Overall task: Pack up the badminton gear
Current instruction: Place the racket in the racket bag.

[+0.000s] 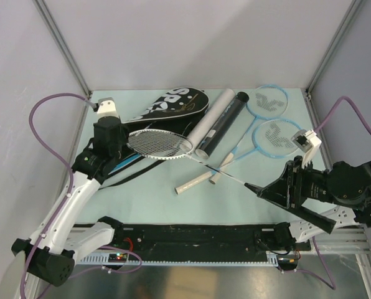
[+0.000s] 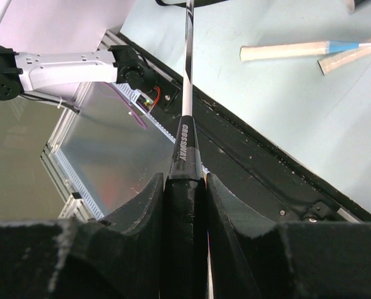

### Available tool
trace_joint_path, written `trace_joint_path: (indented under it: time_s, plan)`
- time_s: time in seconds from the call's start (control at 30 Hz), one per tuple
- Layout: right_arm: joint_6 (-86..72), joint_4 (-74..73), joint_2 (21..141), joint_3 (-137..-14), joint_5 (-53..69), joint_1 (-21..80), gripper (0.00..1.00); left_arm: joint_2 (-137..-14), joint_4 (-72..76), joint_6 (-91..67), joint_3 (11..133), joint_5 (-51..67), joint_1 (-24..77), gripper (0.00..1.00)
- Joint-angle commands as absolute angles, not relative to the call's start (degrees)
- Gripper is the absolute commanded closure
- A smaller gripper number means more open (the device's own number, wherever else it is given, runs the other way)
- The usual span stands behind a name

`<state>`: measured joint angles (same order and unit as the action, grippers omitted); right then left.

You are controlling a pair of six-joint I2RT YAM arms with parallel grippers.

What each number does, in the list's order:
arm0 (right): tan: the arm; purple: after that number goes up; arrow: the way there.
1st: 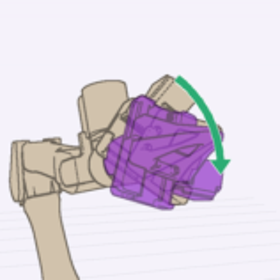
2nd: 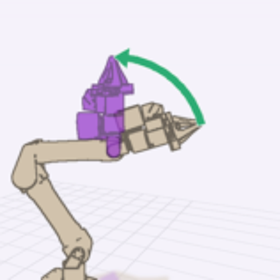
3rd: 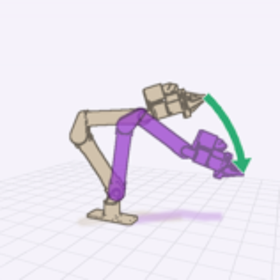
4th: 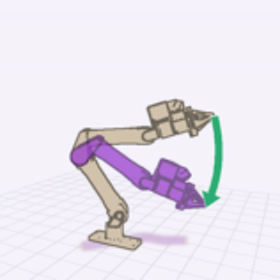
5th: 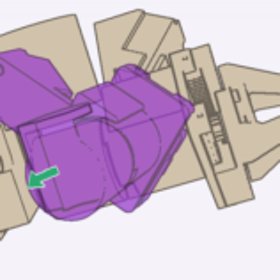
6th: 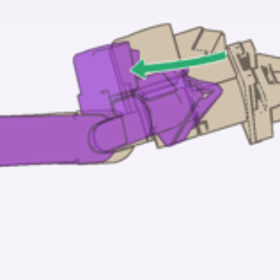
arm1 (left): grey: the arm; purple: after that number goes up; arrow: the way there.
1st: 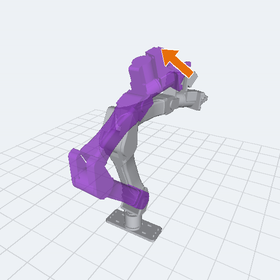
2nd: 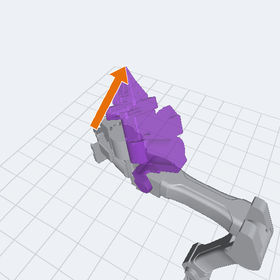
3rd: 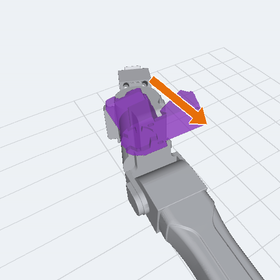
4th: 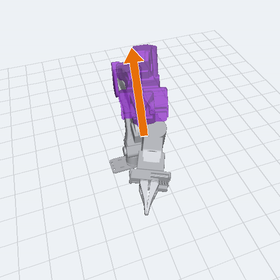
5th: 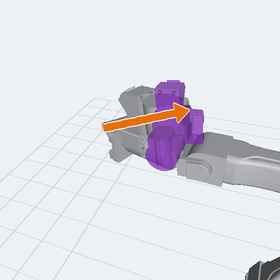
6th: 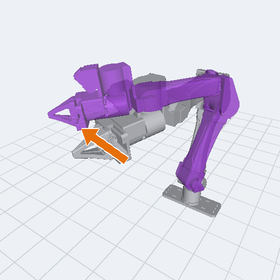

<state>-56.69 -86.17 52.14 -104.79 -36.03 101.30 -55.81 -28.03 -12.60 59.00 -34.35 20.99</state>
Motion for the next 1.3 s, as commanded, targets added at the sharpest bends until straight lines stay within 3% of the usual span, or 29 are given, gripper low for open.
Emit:
trace_joint_path:
  time_s: [0.0, 0.47, 0.7, 1.03, 1.27]
  plan:
    - [-56.13, -90.19, 50.00, -104.00, -44.59, 99.28, 1.00, -53.51, -28.41, -16.95, 60.44, -27.74, 20.55, 1.00]
    - [-45.58, -66.99, 58.49, -87.10, -36.11, 85.11, 1.00, -46.32, -27.91, -24.56, 55.59, -12.22, 20.57, 1.00]
    - [-43.13, -54.03, 63.59, -82.21, -43.50, 85.41, 1.00, -44.41, -26.12, -25.35, 51.56, -6.35, 20.57, 1.00]
    - [-41.87, -42.57, 75.91, -82.55, -54.62, 82.95, 1.00, -41.21, -24.22, -27.99, 47.32, 0.19, 20.57, 1.00]
    - [-42.17, -39.55, 86.41, -89.71, -58.13, 79.74, 1.00, -38.51, -23.21, -32.63, 43.96, 6.17, 20.57, 1.00]
